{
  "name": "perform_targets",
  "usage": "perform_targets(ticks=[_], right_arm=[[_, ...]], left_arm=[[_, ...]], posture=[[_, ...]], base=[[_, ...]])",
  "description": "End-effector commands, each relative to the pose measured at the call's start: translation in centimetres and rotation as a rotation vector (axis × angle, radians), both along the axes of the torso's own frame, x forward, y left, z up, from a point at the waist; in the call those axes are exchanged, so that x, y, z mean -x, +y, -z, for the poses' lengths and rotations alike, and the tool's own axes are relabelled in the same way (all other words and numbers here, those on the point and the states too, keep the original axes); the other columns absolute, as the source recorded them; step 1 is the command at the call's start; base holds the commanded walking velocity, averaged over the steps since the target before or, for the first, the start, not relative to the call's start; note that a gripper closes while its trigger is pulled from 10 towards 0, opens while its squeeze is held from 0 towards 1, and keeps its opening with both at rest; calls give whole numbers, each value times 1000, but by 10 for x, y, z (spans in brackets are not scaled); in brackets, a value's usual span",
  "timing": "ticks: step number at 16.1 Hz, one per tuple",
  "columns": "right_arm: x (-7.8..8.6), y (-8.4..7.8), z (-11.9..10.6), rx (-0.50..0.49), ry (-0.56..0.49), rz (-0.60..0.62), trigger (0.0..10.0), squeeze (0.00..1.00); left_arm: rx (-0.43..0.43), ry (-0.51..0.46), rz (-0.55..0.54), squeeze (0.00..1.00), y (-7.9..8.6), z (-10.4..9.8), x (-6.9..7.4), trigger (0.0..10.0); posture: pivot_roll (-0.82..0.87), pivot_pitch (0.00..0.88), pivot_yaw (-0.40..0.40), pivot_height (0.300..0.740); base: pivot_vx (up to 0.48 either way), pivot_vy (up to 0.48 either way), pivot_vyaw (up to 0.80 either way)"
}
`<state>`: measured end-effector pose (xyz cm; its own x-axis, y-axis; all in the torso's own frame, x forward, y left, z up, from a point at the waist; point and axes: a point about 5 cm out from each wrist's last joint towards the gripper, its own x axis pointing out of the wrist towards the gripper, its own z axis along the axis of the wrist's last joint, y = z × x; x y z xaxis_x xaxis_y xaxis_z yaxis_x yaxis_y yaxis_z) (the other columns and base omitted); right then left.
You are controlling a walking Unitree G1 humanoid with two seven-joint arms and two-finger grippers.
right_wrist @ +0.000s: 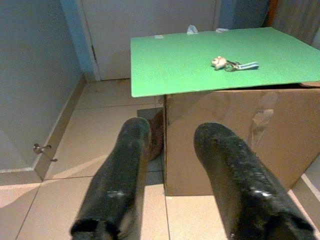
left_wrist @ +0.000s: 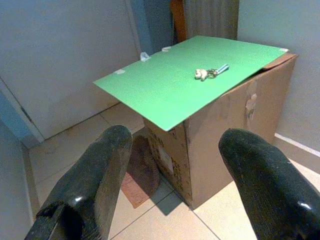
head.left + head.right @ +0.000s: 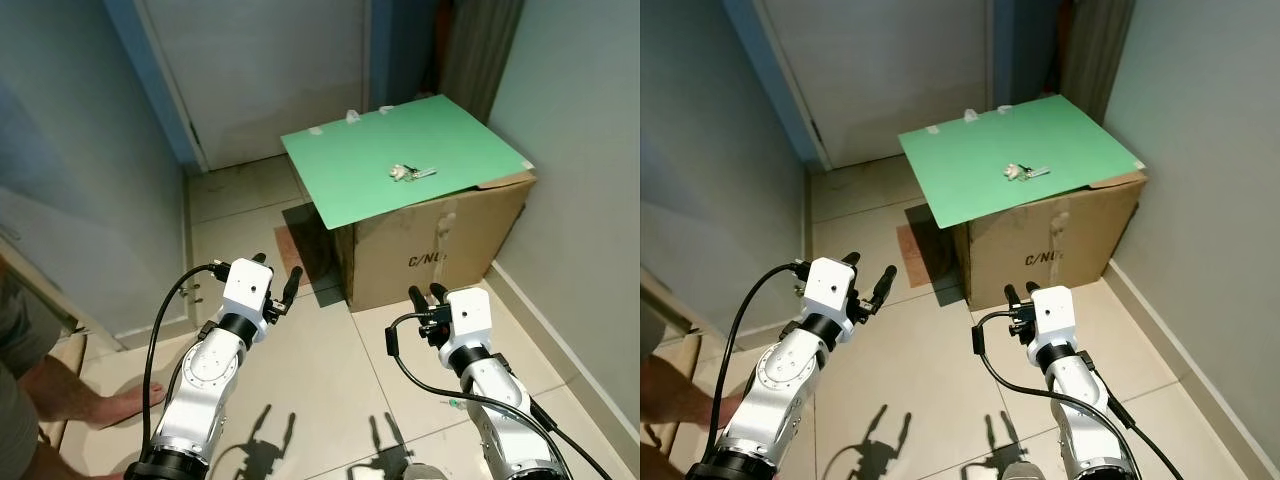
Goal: Hang keys on a hook
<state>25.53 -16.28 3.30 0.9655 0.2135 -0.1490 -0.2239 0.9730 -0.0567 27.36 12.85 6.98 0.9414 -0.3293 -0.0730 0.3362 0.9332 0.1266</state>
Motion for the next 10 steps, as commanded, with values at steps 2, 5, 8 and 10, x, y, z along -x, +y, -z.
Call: perform_targets(ticks=[2, 5, 8, 10], right_arm=[[-1, -2, -1, -10, -11, 38, 10000, 1000], [-7, -24, -7, -79, -34, 228, 10000, 1000], [-7, -43, -7, -126, -34, 360, 10000, 1000], [-1, -51, -3, -157, -37, 435, 10000, 1000]], left_arm=[[26, -13, -34, 0, 9, -1, 3, 10000], [78, -60, -148, 0, 35, -2, 15, 10000], [55, -36, -220, 0, 49, 11, 29, 10000], [36, -34, -234, 0, 51, 18, 45, 10000]], posture=[[-209, 5, 114, 740], [-208, 5, 112, 740], [-199, 6, 108, 740], [-191, 6, 101, 740]], base=[[0, 0, 0], [0, 0, 0], [0, 0, 0], [0, 0, 0]])
